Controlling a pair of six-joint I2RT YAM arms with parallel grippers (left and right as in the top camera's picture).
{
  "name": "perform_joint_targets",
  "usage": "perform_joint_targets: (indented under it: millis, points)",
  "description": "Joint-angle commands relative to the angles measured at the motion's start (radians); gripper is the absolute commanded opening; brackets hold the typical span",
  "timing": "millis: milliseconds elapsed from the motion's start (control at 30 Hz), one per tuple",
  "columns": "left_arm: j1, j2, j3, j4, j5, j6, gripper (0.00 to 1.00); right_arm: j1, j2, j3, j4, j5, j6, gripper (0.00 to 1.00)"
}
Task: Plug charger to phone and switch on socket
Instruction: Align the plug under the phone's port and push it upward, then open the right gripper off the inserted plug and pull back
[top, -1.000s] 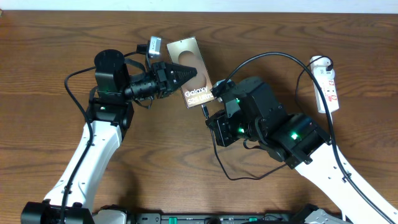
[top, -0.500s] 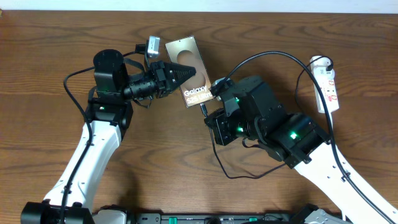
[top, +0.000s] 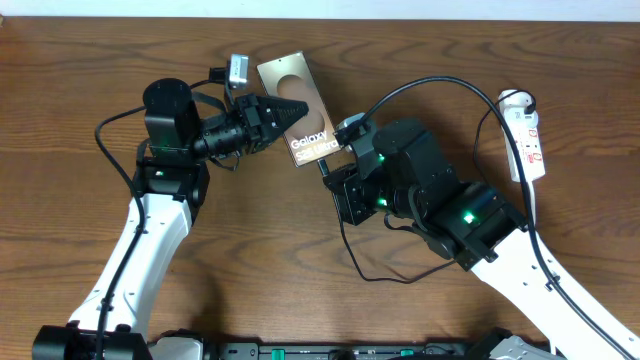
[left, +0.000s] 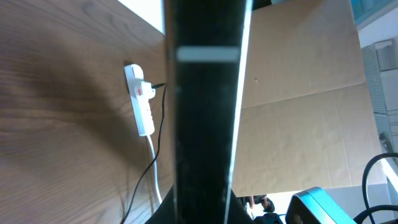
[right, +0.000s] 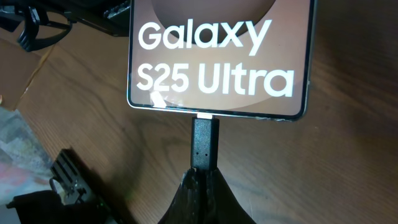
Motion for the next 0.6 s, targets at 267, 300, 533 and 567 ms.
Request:
perform_joint_targets:
  millis: [267, 300, 533, 567]
  points:
    - [-0.022, -0.011, 0.013, 0.0, 0.106, 0.043, 0.07, -0.009, 0.001, 0.018, -0.047, 0.023, 0.0, 0.32]
    - [-0.022, -0.011, 0.013, 0.0, 0.098, 0.043, 0.08, -0.008, 0.001, 0.018, -0.071, 0.003, 0.0, 0.35]
    - [-0.023, -0.011, 0.013, 0.0, 0.098, 0.044, 0.07, -0.008, 0.001, 0.018, -0.09, -0.038, 0.029, 0.16]
    - [-0.023, -0.011, 0.013, 0.0, 0.098, 0.044, 0.07, -0.008, 0.001, 0.018, -0.089, -0.038, 0.034, 0.12]
